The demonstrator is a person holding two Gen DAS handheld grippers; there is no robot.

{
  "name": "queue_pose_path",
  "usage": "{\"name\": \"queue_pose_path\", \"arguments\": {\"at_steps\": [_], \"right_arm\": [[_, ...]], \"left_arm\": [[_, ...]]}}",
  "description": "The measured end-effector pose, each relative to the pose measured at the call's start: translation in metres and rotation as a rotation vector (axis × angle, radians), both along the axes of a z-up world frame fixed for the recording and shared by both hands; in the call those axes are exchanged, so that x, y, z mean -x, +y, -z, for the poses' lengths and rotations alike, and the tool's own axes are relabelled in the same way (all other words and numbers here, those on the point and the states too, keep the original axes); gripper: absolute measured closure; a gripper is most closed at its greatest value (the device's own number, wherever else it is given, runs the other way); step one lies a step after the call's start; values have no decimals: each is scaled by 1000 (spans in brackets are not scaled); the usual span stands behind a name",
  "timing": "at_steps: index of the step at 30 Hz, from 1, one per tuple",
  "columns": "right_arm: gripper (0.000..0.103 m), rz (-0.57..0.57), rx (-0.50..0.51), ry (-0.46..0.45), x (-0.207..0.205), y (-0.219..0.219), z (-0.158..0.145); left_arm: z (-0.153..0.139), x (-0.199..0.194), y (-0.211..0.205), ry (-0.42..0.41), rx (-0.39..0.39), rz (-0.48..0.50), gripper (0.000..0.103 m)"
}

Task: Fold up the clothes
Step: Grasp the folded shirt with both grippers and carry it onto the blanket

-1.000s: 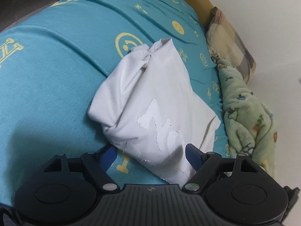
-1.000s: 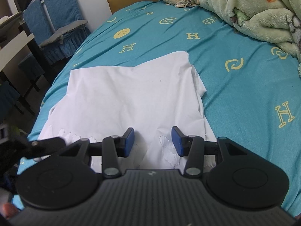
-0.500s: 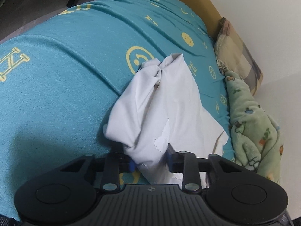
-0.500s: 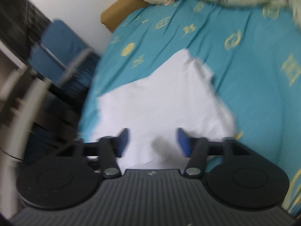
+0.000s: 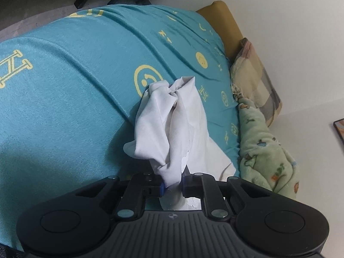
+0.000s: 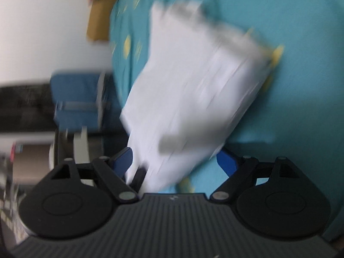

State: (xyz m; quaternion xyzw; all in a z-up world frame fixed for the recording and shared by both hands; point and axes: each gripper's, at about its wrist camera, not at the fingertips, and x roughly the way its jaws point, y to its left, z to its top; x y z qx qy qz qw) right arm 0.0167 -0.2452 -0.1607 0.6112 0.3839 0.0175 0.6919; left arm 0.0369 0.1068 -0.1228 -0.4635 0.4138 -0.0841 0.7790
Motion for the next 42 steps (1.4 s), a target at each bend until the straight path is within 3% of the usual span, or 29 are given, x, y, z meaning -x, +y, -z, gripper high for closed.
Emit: {"name": "queue_pose_path", "arguments": {"at_steps": [3,5,6,7,9,16,22,28,35,38,40,42], "right_arm": [[29,100,-21,0,6,-16,7],[47,133,-24,14,9,-20,11],[65,142,-19,23,10,-21,12],[74,142,-11,17,12,-21,10],[80,144,16,-12,17,-18,2],[84,169,109,-186,59,-22,-60],[84,217,123,-301,109,-62,-110],[83,246,212,-325,135,-137,-150],[83,342,302,-331,127,-275,-197],[83,372,359,-358,115,-336,-235],[83,401,370,-409,110,-376,-267],[83,437,462,-495,111,-403,-301]], "left_arm": [[-2,2,3,-12,13,0,89],[-4,4,4,-19,19,1,89],[-5,5,5,-22,21,3,89],[-7,6,5,-24,20,6,89],[-13,11,7,-34,22,18,89],[-62,37,2,-75,84,93,89],[-114,47,-44,-100,94,210,89],[-155,22,-145,-100,82,363,89],[-210,-38,-318,-151,17,544,89],[-245,-71,-391,-209,57,596,89],[-272,-86,-434,-286,111,625,89],[-296,-96,-476,-377,136,661,89]]}}
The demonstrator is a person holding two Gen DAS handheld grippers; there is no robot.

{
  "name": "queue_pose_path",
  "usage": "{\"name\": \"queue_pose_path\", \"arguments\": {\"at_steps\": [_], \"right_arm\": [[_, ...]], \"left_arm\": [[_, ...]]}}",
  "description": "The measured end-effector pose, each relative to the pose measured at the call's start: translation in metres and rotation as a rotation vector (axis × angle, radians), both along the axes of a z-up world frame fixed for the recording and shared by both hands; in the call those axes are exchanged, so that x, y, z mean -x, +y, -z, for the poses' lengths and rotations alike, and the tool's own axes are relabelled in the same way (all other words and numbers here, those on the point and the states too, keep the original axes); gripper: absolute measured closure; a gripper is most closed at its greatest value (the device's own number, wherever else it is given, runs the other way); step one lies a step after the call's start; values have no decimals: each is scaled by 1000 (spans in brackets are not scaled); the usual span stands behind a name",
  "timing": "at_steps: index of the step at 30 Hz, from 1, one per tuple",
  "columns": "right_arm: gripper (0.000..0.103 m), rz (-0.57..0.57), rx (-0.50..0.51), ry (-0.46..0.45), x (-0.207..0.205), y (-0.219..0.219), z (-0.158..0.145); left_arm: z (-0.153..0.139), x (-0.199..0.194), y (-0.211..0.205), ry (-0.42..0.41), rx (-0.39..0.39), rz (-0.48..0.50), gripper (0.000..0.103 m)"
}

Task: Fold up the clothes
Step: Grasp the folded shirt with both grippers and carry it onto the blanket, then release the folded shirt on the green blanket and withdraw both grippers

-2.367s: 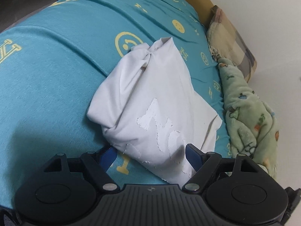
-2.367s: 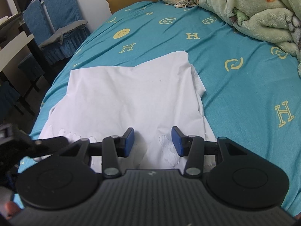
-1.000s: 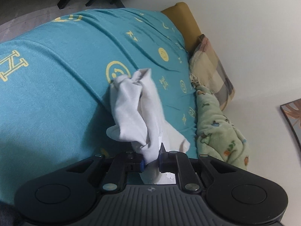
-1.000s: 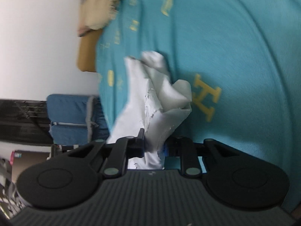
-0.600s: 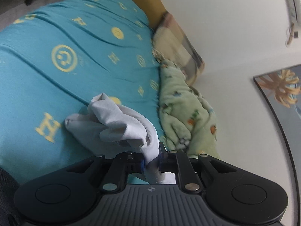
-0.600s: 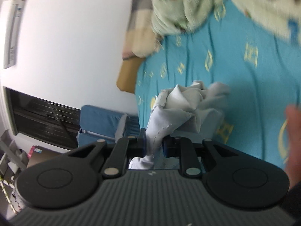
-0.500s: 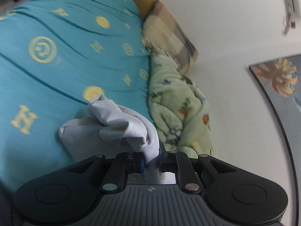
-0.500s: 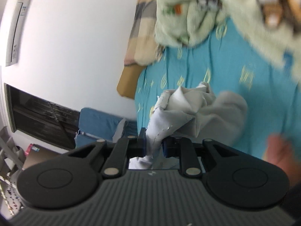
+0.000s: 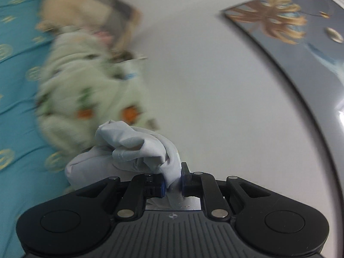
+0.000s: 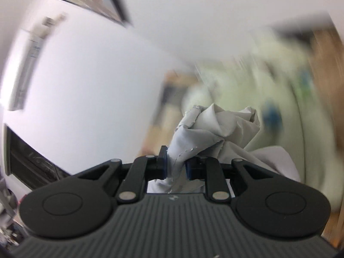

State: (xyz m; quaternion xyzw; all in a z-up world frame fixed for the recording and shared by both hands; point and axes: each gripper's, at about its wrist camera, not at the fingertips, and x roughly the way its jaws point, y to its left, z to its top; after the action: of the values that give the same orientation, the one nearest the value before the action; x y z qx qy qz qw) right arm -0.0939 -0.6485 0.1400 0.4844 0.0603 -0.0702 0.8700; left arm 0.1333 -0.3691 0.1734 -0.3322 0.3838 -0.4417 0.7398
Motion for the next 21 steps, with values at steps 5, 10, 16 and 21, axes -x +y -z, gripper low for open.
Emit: {"name": "queue_pose_path", "arguments": {"at_steps": [5,10,16,21], "right_arm": [[83,151,275,-102,12,-27,-35],[83,240,288,45,12,-34,59],[82,220,135,276,19,-31,172],[45,225,156,356,16,-26,149]], "left_arm": [[-16,-3,-88,-257,-20,63,86],[76,13,-118,-300,-202,122,86],[162,39,-111,-298,-372,178,83],[133,49,-106,-395,-460,201,37]]}}
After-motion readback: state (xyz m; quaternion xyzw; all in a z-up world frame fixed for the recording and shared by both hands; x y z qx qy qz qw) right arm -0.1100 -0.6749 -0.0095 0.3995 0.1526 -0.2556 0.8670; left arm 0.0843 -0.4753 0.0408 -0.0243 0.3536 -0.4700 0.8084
